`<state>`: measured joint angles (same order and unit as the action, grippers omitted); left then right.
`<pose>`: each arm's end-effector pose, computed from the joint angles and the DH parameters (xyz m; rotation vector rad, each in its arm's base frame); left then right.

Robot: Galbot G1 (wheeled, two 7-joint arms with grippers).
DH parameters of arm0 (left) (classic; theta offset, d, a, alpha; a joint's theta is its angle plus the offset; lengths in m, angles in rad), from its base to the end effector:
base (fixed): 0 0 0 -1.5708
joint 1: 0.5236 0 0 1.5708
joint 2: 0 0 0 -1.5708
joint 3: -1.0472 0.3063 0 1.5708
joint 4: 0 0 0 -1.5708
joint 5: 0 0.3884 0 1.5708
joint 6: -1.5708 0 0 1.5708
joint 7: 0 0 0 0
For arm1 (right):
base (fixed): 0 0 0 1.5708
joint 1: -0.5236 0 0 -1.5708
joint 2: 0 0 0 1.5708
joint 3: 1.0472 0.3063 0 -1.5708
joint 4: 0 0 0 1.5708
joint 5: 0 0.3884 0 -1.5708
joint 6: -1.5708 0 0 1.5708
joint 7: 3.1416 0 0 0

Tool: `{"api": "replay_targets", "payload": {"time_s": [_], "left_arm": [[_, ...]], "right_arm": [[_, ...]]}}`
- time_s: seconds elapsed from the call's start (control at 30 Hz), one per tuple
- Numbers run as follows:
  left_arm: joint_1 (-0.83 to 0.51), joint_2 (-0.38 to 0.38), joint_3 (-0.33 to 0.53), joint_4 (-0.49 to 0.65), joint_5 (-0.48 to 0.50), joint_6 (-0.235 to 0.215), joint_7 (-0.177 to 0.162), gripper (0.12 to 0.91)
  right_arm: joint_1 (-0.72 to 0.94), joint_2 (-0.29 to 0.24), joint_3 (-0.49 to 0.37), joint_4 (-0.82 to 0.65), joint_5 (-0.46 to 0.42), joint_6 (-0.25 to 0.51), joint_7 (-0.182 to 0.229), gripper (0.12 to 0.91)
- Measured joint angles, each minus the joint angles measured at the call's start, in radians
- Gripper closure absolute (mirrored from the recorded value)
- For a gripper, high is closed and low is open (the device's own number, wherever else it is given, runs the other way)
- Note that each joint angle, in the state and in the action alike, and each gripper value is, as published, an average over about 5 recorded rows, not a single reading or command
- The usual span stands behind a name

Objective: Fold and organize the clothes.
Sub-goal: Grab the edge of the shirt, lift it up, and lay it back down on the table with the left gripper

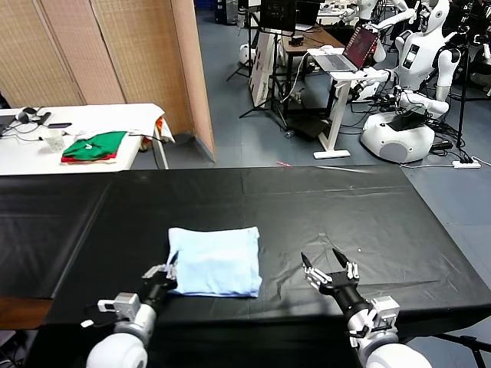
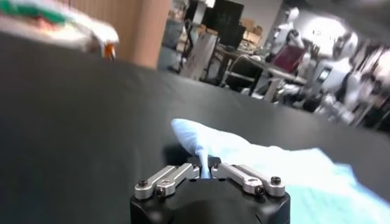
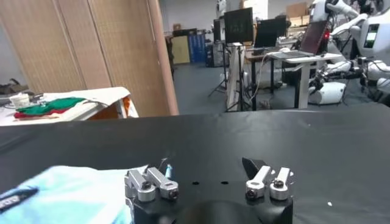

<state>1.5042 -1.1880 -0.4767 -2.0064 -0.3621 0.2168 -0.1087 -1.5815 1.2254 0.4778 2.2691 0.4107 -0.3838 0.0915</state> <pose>0.2546 0.0379 -0.2793 -0.1333 -2.8559 -0.0019 0.2263 -0.0063 -0.2011 0.2831 -2.8435 -0.1243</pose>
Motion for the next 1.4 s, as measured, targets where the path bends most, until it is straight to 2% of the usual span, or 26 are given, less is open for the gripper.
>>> {"api": "replay_targets", "payload": {"time_s": [0.23, 0.53, 0.67, 0.8, 0.93, 1.1, 1.27, 1.4], "left_arm": [[0.065, 0.136, -0.134, -0.029, 0.051, -0.022, 0.018, 0.832], [0.200, 0.357, -0.379, -0.006, 0.070, -0.079, 0.033, 0.832], [0.268, 0.412, -0.484, -0.022, 0.073, -0.071, 0.023, 0.832], [0.296, 0.411, -0.523, -0.077, 0.078, -0.037, 0.001, 0.832], [0.275, 0.359, -0.468, -0.166, 0.039, 0.033, -0.039, 0.832], [0.185, 0.255, -0.286, -0.276, -0.074, 0.120, -0.092, 0.832], [0.059, 0.141, -0.071, -0.288, -0.151, 0.146, -0.124, 0.832], [-0.032, 0.062, 0.063, -0.247, -0.152, 0.148, -0.128, 0.832]], "right_arm": [[0.010, 0.006, -0.012, -0.017, -0.004, -0.001, 0.001, 0.118], [0.010, 0.029, -0.038, -0.029, -0.022, -0.002, 0.001, 0.118], [0.010, 0.036, -0.049, -0.037, -0.029, -0.001, 0.001, 0.118], [0.006, 0.048, -0.062, -0.046, -0.043, 0.001, 0.001, 0.118], [-0.007, 0.058, -0.066, -0.045, -0.057, 0.004, 0.001, 0.118], [-0.028, 0.062, -0.049, -0.033, -0.070, 0.009, 0.001, 0.118], [-0.049, 0.068, -0.023, -0.015, -0.077, 0.010, 0.001, 0.118], [-0.054, 0.074, -0.010, -0.011, -0.080, 0.009, 0.002, 0.118]]}}
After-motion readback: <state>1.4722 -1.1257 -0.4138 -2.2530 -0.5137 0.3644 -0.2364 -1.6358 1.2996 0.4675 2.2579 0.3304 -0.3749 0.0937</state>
